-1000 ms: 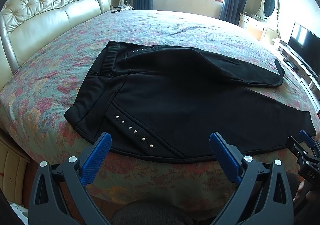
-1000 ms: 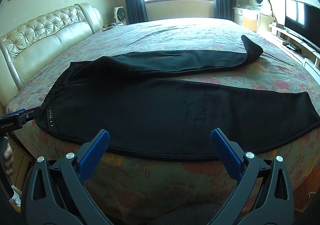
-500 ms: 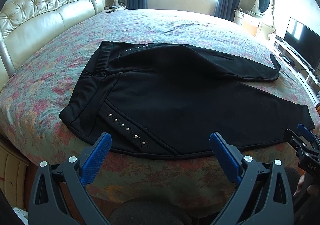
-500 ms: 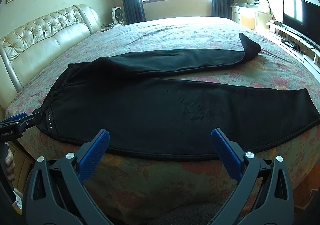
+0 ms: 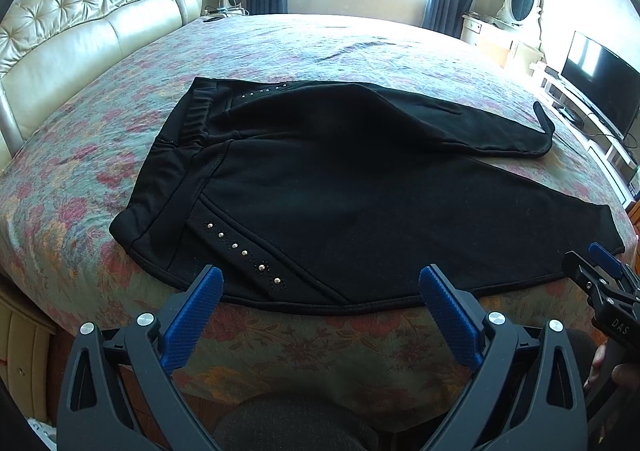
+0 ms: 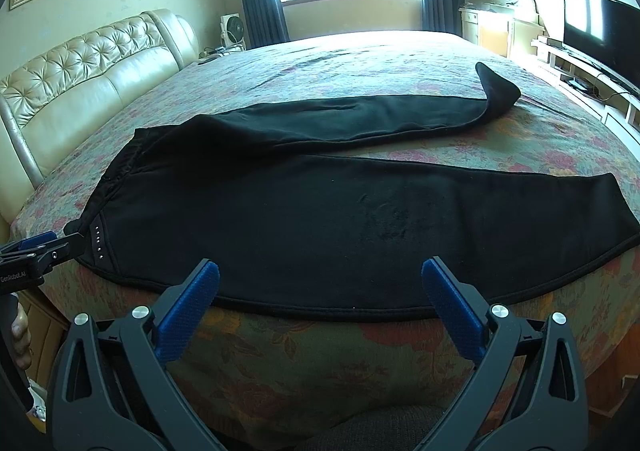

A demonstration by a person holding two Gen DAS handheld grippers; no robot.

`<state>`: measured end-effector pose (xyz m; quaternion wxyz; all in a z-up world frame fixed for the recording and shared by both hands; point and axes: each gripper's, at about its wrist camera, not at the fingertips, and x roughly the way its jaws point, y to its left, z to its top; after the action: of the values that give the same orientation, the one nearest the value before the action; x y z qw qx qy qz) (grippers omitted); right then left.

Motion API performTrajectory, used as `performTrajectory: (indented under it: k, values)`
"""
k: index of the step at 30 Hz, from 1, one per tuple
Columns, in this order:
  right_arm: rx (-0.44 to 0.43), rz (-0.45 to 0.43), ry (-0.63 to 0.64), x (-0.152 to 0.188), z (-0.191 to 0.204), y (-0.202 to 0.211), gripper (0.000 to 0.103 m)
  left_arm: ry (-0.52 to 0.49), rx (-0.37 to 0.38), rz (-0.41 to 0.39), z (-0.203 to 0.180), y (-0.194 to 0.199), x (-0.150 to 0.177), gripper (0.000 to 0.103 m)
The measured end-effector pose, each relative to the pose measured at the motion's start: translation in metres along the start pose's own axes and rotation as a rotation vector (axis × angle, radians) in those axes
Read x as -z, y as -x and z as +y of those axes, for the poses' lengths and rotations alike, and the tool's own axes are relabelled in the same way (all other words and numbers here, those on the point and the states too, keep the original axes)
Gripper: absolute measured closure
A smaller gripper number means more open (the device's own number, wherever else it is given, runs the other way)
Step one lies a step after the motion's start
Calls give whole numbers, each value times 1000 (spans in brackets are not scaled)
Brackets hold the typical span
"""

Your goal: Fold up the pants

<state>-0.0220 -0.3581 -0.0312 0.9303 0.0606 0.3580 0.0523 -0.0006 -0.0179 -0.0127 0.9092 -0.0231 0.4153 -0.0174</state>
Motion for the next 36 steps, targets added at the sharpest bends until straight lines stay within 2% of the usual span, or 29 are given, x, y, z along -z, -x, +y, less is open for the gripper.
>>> performTrajectory:
  k: [32, 36]
  values:
    - [-31, 51, -53, 1, -5, -12, 2, -20, 16, 42, -1, -10, 2, 5]
    - [-41, 58, -69, 0, -8, -14, 2, -24, 44, 26, 4, -6, -5, 5]
